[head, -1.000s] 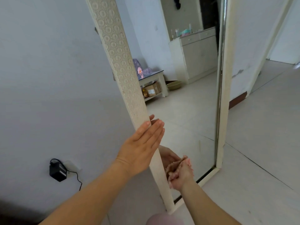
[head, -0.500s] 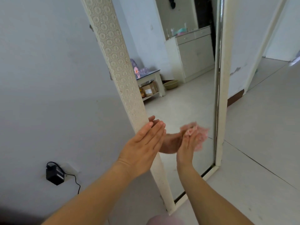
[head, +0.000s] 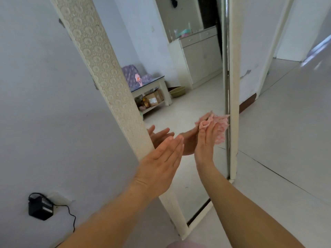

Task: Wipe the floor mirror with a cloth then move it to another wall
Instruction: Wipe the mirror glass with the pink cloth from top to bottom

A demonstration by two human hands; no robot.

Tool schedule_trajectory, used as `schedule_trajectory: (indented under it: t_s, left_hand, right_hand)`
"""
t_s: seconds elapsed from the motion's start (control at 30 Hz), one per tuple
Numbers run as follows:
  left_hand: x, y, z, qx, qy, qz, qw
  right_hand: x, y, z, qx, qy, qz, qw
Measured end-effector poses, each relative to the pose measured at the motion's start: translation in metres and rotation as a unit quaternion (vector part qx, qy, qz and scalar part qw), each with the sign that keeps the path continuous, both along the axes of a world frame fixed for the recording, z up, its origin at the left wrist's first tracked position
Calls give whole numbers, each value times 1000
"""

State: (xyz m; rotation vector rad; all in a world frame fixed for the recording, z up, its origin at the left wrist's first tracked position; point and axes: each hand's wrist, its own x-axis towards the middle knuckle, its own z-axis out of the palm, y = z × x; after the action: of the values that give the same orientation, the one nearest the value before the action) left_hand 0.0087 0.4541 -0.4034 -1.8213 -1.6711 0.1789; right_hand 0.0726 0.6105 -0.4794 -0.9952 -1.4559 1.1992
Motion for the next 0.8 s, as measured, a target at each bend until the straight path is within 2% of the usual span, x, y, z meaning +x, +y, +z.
schedule_trajectory:
  t_s: [0.07,0.17,0.23,0.3,0.33,0.43,0.47,0.53,0.63,0.7,0.8]
  left_hand:
    - [-4,1,-1,-26,90,13,995]
    - [1,-1,-3,-45,136,38,989]
    - [3,-2,-4,-36,143,29,989]
    - [3,-2,-6,-27,142,22,989]
    - [3,-2,-5,-20,131,16,991]
    - [4,0,-4,-7,107,-6,994]
    - [5,1,-5,-5,77,-7,997]
    - [7,3,-6,-7,12,5,1000]
    - [8,1,-12,-27,-10,22,999]
    - [11,-3,-18,-45,74,19,996]
    - [17,-13,-22,-93,139,17,986]
  right_hand:
    - [8,16,-26,-104,-7,-32,994]
    - [26,13,-62,-322,35,-83,942]
    - [30,4,-73,-403,70,-78,909]
    - [26,1,-68,-376,72,-60,922]
    - [20,1,-61,-329,56,-41,942]
    - [8,19,-24,-113,-2,-4,994]
    - [7,29,-7,-32,-8,-6,999]
    - [14,52,12,67,-28,-13,997]
    - [29,69,-5,114,-28,3,993]
    - [34,64,-23,124,-19,10,992]
    - [38,56,-50,65,4,6,998]
